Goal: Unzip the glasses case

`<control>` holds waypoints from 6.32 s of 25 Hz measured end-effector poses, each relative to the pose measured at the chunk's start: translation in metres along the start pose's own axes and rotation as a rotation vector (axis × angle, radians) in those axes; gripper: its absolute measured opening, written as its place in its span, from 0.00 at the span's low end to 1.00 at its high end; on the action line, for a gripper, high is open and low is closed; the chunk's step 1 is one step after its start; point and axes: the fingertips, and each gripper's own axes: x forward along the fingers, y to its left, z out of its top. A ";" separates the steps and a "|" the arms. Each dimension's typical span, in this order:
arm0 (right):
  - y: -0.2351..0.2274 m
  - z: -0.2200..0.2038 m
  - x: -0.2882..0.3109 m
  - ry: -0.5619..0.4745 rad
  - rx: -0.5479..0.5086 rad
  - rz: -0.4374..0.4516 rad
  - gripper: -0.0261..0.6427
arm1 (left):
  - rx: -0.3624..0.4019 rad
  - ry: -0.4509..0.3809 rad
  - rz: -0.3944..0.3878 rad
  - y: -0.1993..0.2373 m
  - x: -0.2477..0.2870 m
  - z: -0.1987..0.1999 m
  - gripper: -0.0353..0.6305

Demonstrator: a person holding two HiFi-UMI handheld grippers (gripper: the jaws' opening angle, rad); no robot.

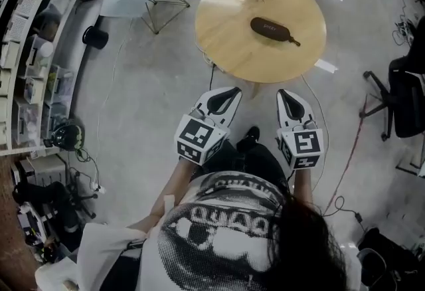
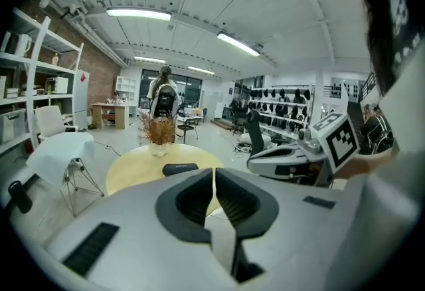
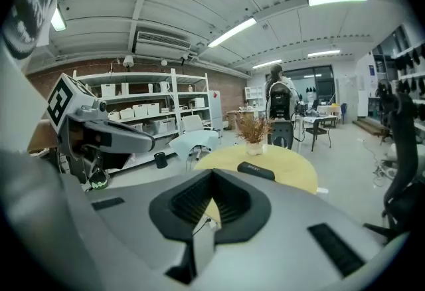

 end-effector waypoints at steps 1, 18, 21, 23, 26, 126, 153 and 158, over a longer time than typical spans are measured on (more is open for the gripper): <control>-0.002 -0.001 0.002 0.001 0.005 0.005 0.04 | -0.001 0.003 0.001 -0.001 0.002 0.000 0.08; -0.022 0.000 0.032 0.009 0.050 0.015 0.04 | 0.005 0.052 0.035 0.027 0.021 0.003 0.08; -0.030 0.006 0.045 0.009 0.036 0.007 0.04 | 0.007 0.048 0.022 0.040 0.035 0.008 0.08; -0.036 0.009 0.053 0.015 0.025 0.003 0.04 | 0.009 0.049 0.012 0.048 0.048 0.011 0.08; -0.053 0.012 0.067 0.027 0.014 -0.011 0.04 | 0.020 0.037 -0.018 0.058 0.073 0.022 0.08; -0.106 -0.102 0.274 0.716 -1.009 0.943 0.51 | 0.819 0.531 -0.752 0.168 0.273 -0.140 0.07; -0.116 -0.072 0.318 0.699 -0.461 0.585 0.50 | 0.517 0.569 -0.354 0.209 0.279 -0.135 0.07; -0.117 -0.068 0.316 0.732 -0.483 0.659 0.46 | 0.572 0.584 -0.366 0.214 0.282 -0.132 0.07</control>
